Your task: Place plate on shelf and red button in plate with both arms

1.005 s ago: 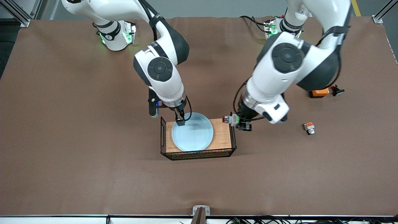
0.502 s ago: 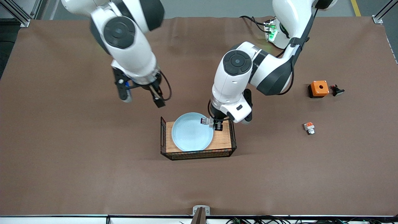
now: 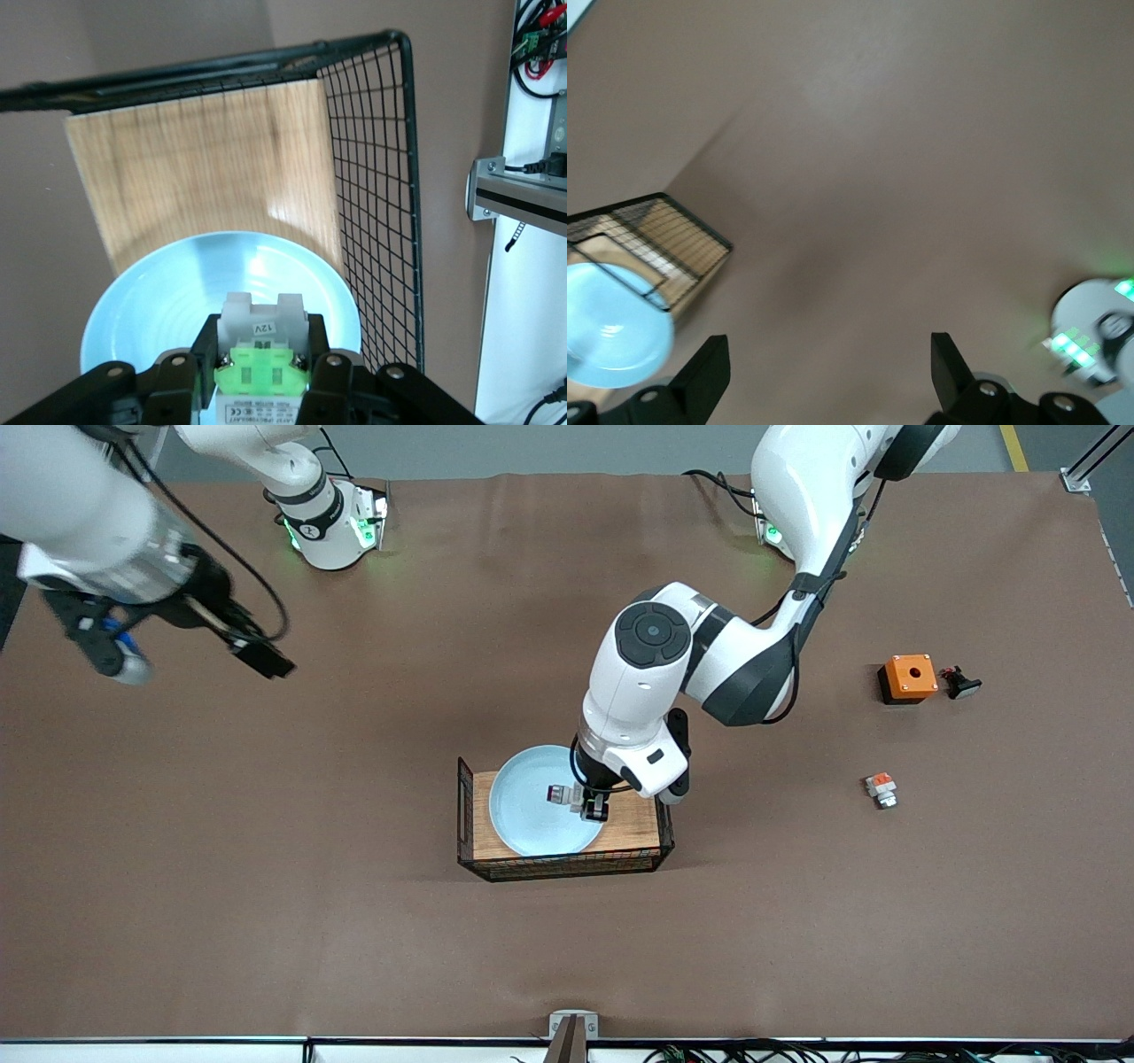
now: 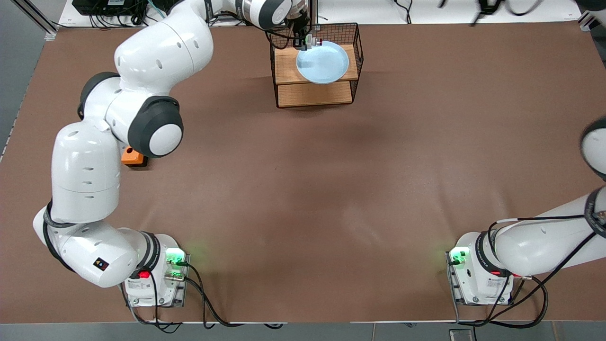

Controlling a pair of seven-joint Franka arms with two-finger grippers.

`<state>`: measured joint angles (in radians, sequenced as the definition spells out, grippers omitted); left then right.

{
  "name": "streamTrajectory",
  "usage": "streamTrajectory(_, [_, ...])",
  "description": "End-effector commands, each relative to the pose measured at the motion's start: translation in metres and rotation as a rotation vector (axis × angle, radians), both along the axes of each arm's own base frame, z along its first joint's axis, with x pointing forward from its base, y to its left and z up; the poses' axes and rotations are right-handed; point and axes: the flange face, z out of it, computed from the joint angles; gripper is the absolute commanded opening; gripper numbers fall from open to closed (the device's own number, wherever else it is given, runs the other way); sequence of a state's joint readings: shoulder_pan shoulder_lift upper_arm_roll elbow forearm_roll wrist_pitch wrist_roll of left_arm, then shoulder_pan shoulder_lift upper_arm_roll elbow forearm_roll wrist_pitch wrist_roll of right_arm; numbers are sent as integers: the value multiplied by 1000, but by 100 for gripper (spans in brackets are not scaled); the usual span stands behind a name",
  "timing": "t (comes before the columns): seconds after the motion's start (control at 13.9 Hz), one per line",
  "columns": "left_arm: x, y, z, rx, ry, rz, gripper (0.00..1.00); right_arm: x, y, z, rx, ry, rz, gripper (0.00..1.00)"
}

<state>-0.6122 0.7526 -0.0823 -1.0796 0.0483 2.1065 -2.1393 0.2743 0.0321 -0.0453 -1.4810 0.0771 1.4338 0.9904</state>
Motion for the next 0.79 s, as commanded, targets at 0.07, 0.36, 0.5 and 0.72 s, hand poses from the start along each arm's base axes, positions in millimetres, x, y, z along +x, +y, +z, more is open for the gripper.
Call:
streamTrajectory(0.07, [1, -16, -2, -29, -47, -11, 6, -12, -62, -12, 15, -6, 149, 100])
streamTrajectory(0.36, [-6, -27, -20, -19, -34, -29, 6, -12, -116, -17, 21, -27, 249, 100])
streamTrajectory(0.5, [-6, -27, -31, -10, -21, -32, 6, -22, -147, -26, 24, -81, 330, 100])
streamTrajectory(0.72, [-6, -29, -42, -3, -13, -35, 6, -24, -172, -21, 8, -123, 418, 100])
